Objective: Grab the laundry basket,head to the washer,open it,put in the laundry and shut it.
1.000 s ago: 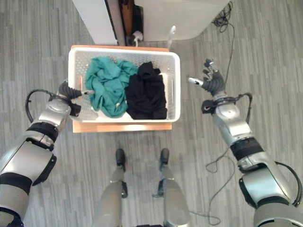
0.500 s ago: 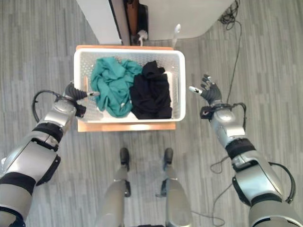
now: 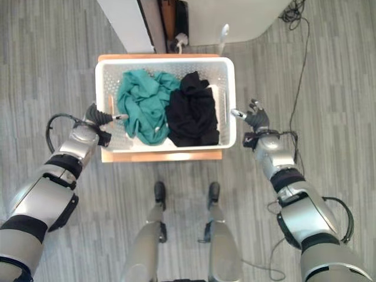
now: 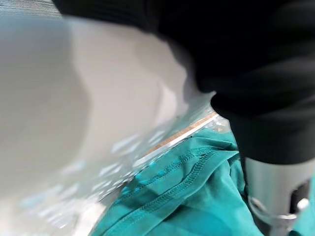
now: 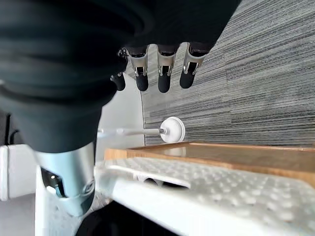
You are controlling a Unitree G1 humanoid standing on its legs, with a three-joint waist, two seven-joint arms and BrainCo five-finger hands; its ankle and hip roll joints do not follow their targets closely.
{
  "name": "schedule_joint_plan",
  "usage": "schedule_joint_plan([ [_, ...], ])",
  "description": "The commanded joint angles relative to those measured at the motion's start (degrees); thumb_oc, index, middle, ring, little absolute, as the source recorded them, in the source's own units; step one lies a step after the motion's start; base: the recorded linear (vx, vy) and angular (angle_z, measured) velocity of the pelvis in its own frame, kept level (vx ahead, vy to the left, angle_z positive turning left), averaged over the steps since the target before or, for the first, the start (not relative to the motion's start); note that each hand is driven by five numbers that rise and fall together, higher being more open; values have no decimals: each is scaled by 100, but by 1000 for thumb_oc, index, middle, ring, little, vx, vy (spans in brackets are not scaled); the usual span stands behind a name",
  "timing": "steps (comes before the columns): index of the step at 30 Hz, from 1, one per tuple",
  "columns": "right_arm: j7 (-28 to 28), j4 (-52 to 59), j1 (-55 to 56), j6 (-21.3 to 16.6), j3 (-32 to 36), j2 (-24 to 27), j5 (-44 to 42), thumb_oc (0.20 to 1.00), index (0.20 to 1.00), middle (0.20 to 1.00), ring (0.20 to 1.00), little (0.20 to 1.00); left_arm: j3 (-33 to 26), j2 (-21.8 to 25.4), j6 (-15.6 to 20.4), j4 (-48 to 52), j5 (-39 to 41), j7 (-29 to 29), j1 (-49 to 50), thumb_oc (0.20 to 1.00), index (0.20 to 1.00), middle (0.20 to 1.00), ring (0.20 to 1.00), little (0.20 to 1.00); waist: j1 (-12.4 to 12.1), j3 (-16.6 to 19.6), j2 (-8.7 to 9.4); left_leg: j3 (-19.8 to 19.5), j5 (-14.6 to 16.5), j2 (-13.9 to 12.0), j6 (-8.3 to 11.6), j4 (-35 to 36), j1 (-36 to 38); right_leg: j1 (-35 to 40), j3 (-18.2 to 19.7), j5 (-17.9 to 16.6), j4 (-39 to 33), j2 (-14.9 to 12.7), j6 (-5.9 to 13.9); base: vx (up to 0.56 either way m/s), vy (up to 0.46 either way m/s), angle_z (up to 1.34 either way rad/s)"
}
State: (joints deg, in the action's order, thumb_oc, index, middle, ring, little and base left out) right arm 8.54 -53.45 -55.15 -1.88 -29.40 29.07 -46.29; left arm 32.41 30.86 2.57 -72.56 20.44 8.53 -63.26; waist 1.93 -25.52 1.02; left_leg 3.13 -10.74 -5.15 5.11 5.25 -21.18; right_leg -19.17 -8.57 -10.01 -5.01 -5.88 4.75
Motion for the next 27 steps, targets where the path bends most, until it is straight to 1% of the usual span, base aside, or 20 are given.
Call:
schedule_joint_plan([
  [1, -55, -407, -808, 18, -95, 16, 254, 1000, 1000, 1000, 1000, 1000, 263, -382, -79, -570, 128, -83, -270, 1000, 1000, 1000, 1000, 1000, -17, -170, 111, -82, 458, 18, -40, -142, 183, -288, 10, 69, 379, -346, 375, 0, 0, 0],
  [6, -175, -974, -1439, 192, -535, -171, 580, 1000, 1000, 1000, 1000, 1000, 445, -358, -71, -611, 155, -100, -584, 1000, 1000, 1000, 1000, 1000, -47, -180, 149, -93, 399, 13, -25, -103, 118, -344, -12, 40, 366, -327, 378, 3, -2, 1],
  [11, -293, -1982, -2063, 456, -896, -468, 1103, 1000, 1000, 1000, 1000, 1000, 694, -419, -79, -652, 121, -135, -901, 1000, 1000, 1000, 1000, 1000, -82, -194, 144, -139, 355, 17, -20, -62, 24, -418, -47, 35, 375, -309, 372, 18, -1, 12],
  [12, -296, -2088, -2116, 476, -948, -529, 1192, 1000, 1000, 1000, 1000, 1000, 743, -429, -95, -679, 92, -128, -951, 956, 956, 956, 956, 956, -85, -194, 146, -145, 349, 20, -20, -60, 9, -429, -49, 36, 379, -303, 369, 23, -5, 3],
  [13, -314, -2220, -2161, 515, -1020, -593, 1313, 1000, 1000, 1000, 1000, 1000, 800, -443, -112, -710, 42, -124, -1008, 730, 730, 730, 730, 730, -87, -198, 153, -154, 342, 19, -25, -63, -9, -442, -44, 37, 384, -297, 365, 0, 0, 0],
  [14, -347, -2372, -2224, 562, -1073, -635, 1413, 1000, 1000, 1000, 1000, 1000, 865, -473, -141, -768, -4, -160, -1029, 423, 423, 423, 423, 423, -88, -203, 152, -159, 338, 18, -28, -65, -20, -454, -45, 41, 388, -292, 363, 0, 0, 0],
  [15, -362, -2477, -2289, 592, -1122, -709, 1487, 1000, 1000, 1000, 1000, 1000, 943, -489, -165, -814, -77, -191, -1052, 373, 373, 373, 373, 373, -88, -209, 156, -165, 336, 24, -34, -70, -26, -461, -29, 43, 395, -282, 361, 0, 0, 0],
  [16, -359, -2548, -2315, 604, -1146, -789, 1528, 1000, 1000, 1000, 1000, 1000, 1015, -508, -192, -889, -176, -182, -1085, 200, 200, 200, 200, 200, -87, -210, 163, -179, 336, 27, -40, -70, -31, -467, -12, 44, 397, -272, 358, 0, 0, 0],
  [17, -377, -2647, -2344, 627, -1175, -842, 1563, 652, 652, 652, 652, 652, 1067, -521, -208, -908, -259, -178, -1112, 200, 200, 200, 200, 200, -84, -215, 165, -184, 336, 29, -45, -74, -39, -483, 0, 50, 409, -261, 355, 0, 0, 0],
  [18, -377, -2647, -2344, 627, -1175, -842, 1563, 652, 652, 652, 652, 652, 1067, -521, -208, -908, -259, -178, -1112, 200, 200, 200, 200, 200, -84, -215, 165, -184, 336, 29, -45, -74, -39, -483, 0, 50, 409, -261, 355, 0, 0, 0],
  [19, -380, -2743, -2352, 648, -1180, -877, 1598, 558, 558, 558, 558, 558, 1105, -539, -207, -917, -330, -175, -1107, 200, 200, 200, 200, 200, -82, -216, 163, -189, 335, 31, -49, -73, -48, -501, 4, 55, 417, -255, 352, 0, 0, 0],
  [20, -377, -2866, -2369, 673, -1170, -949, 1607, 200, 200, 200, 200, 200, 1162, -587, -191, -904, -410, -158, -1051, 200, 200, 200, 200, 200, -90, -214, 154, -197, 333, 32, -56, -57, -63, -539, 26, 64, 441, -249, 345, 0, 0, 0],
  [24, -300, -2957, -2353, 685, -1099, -1017, 1499, 200, 200, 200, 200, 200, 1010, -743, -152, -803, -78, -127, -970, 200, 200, 200, 200, 200, -97, -213, 134, -222, 314, 38, -55, -25, -88, -563, 25, 86, 458, -236, 330, 0, 0, 0],
  [27, -257, -2918, -2325, 663, -1077, -1011, 1399, 200, 200, 200, 200, 200, 999, -753, -121, -702, 47, -108, -913, 200, 200, 200, 200, 200, -95, -215, 124, -225, 318, 48, -60, -25, -94, -566, 33, 91, 457, -230, 327, 0, 0, 0],
])
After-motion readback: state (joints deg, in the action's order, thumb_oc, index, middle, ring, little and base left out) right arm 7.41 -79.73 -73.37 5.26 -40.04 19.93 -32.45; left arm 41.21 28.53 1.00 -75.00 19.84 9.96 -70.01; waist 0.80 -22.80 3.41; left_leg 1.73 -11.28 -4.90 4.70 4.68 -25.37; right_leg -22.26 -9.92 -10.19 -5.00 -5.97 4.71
